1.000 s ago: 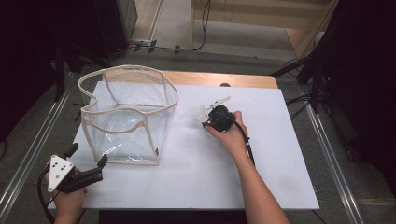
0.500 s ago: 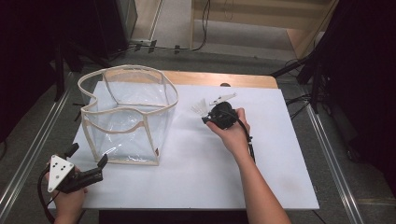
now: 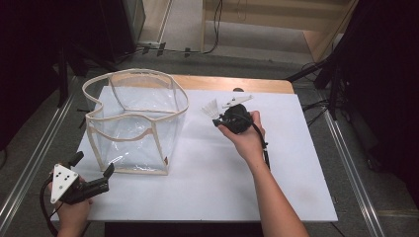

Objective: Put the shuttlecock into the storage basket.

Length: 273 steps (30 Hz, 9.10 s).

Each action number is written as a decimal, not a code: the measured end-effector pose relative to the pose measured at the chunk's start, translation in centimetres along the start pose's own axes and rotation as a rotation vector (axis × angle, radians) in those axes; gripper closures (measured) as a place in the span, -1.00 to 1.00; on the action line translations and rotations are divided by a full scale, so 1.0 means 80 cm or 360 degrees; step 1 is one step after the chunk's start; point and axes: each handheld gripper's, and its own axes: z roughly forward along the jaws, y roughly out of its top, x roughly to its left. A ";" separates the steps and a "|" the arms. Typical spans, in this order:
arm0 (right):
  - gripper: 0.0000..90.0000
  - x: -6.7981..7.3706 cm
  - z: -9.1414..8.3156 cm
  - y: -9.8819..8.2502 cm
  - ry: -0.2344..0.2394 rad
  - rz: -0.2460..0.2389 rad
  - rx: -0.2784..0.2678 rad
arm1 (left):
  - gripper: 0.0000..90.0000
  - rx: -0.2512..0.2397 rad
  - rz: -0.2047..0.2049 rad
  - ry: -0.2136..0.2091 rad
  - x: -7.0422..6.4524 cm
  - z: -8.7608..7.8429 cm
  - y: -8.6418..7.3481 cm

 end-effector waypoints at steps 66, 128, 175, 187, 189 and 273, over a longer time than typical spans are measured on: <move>0.40 0.028 -0.049 0.045 -0.0035 -0.0013 -0.0341 | -0.99 0.0005 0.0010 0.0000 -0.001 0.000 0.000; 0.40 0.055 -0.077 0.077 -0.0004 -0.0079 -0.0526 | -0.99 0.0002 0.0014 -0.0002 -0.001 0.000 0.000; 0.40 0.084 -0.074 0.095 0.0127 -0.0117 -0.0561 | -0.99 0.0001 0.0009 -0.0003 -0.001 0.000 0.000; 0.40 0.093 -0.069 0.098 0.0181 -0.0121 -0.0563 | -0.99 0.0001 0.0010 -0.0005 -0.001 0.000 0.000; 0.40 0.095 -0.068 0.098 0.0188 -0.0121 -0.0564 | -0.99 0.0001 0.0013 -0.0006 -0.001 0.001 0.000; -1.00 0.045 -0.091 -0.011 0.0127 -0.0079 -0.0580 | -0.99 0.0005 0.0011 -0.0002 -0.001 0.001 0.000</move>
